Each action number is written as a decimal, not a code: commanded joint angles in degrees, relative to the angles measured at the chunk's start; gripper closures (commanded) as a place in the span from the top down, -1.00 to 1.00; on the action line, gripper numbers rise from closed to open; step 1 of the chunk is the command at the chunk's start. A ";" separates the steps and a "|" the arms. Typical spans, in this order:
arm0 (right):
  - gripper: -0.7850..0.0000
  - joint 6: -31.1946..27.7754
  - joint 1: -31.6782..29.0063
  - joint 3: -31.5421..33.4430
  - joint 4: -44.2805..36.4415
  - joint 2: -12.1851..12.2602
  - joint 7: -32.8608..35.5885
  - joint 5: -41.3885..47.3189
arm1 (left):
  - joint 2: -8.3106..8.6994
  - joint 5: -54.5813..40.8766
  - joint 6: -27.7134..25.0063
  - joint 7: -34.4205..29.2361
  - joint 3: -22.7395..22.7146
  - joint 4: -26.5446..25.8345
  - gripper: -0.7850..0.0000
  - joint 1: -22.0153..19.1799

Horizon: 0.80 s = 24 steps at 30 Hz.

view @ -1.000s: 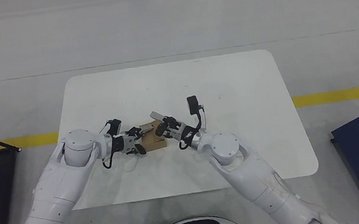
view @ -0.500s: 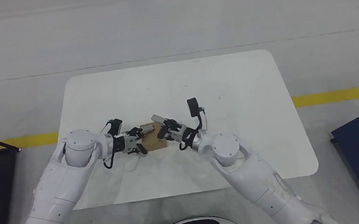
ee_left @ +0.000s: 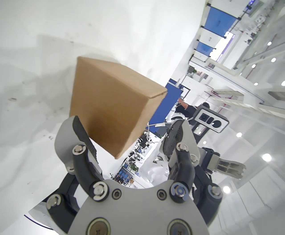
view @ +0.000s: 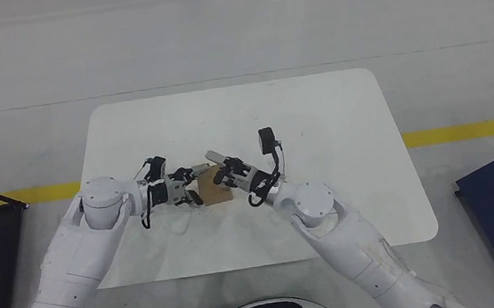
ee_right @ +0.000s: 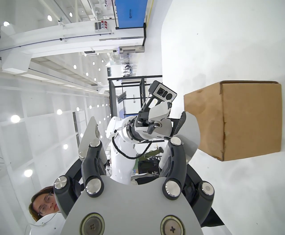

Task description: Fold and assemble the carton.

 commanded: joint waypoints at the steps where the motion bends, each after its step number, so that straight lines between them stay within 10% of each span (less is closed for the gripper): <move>1: -0.13 -0.34 0.02 -0.28 -0.45 -0.04 -0.25 -0.32 | 0.28 -2.65 -1.76 -0.10 -2.56 -0.67 1.00 1.37; 4: -1.00 0.29 1.39 -1.34 0.85 -0.25 -1.83 -2.99 | 0.91 -5.18 -3.87 0.38 -7.14 -2.49 1.00 4.44; 13: -1.00 5.97 6.55 -5.80 5.37 -1.40 -4.52 -9.65 | 2.44 -8.97 -7.64 4.37 -21.11 -10.43 1.00 17.94; 24: -1.00 13.19 8.23 -8.84 4.48 -1.60 -4.33 -19.26 | 2.45 -9.09 -7.76 4.45 -21.41 -10.70 1.00 18.38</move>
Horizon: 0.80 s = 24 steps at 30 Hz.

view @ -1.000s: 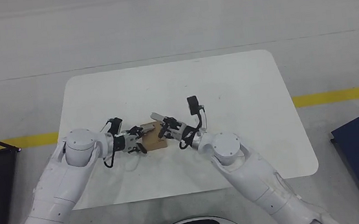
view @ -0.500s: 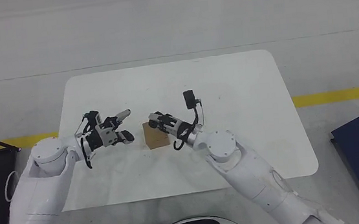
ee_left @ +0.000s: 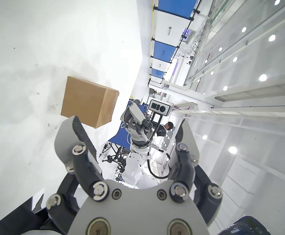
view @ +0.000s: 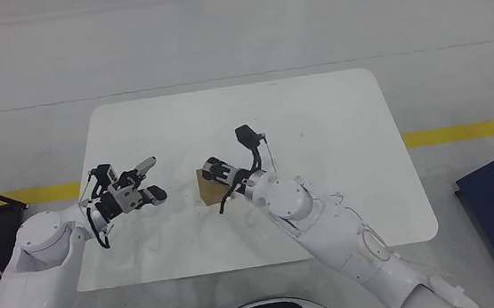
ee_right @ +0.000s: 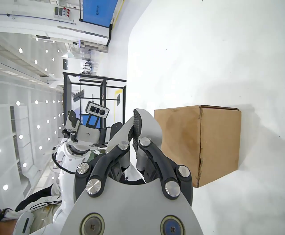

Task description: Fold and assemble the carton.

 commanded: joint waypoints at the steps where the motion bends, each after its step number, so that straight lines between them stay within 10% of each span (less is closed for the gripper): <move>1: -1.00 1.51 0.11 -0.48 0.03 0.00 0.08 -1.87 | 0.00 0.00 0.00 0.00 0.00 0.00 1.00 0.00; 24: -1.00 3.80 -0.44 -0.72 0.71 -0.37 2.27 -5.26 | 0.00 0.00 0.00 0.00 0.00 0.00 1.00 0.00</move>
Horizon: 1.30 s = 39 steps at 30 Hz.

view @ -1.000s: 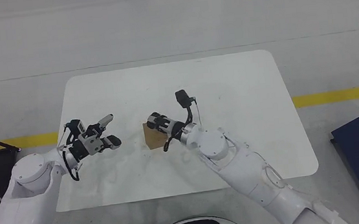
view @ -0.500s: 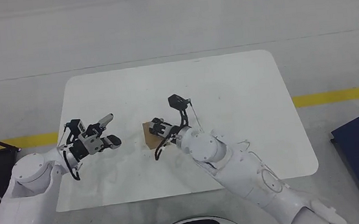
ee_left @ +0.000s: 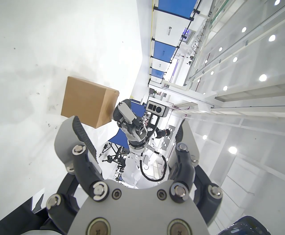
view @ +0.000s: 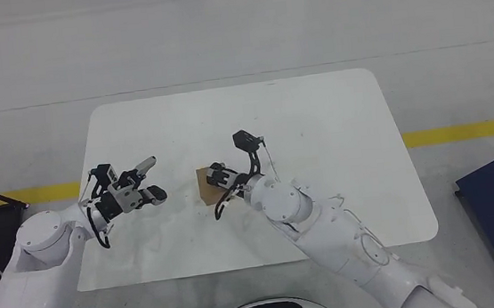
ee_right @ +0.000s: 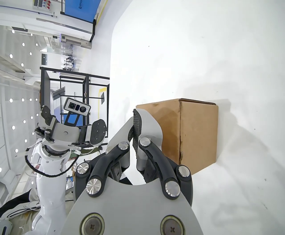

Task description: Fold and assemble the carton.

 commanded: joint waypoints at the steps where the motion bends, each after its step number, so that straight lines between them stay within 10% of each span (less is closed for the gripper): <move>1: -1.00 0.27 0.16 -0.11 0.47 -0.09 0.15 -0.09 | 0.00 0.00 0.00 0.00 0.00 0.00 1.00 0.00; 18: -1.00 2.50 -0.16 -0.21 -1.05 -0.44 -1.08 -3.23 | 0.00 0.00 0.00 0.00 0.00 0.00 1.00 0.00; 29: -1.00 5.27 -11.95 12.74 -10.15 2.45 -4.91 -3.74 | 0.00 0.00 0.00 0.00 0.00 0.00 1.00 0.00; 39: -1.00 4.25 -11.86 7.67 -6.75 1.83 1.76 -0.46 | 0.00 0.00 0.00 0.00 0.00 0.00 1.00 0.00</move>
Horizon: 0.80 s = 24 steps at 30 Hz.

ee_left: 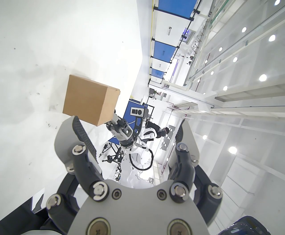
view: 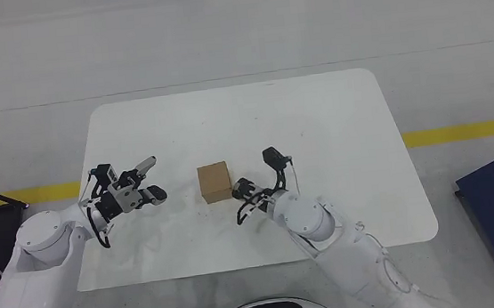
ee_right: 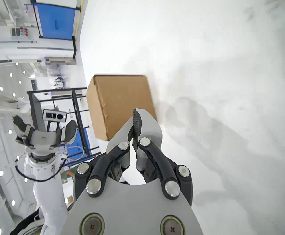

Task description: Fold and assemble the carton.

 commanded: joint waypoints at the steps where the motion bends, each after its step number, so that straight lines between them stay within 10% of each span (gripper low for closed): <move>1: -1.00 -0.63 0.08 -0.28 0.35 -0.15 -0.64 0.80 | 0.00 0.00 0.00 0.00 0.00 0.00 1.00 0.00; 24: -1.00 -2.66 -3.28 -3.41 -1.59 -1.27 -12.74 2.03 | 0.00 0.00 0.00 0.00 0.00 0.00 1.00 0.00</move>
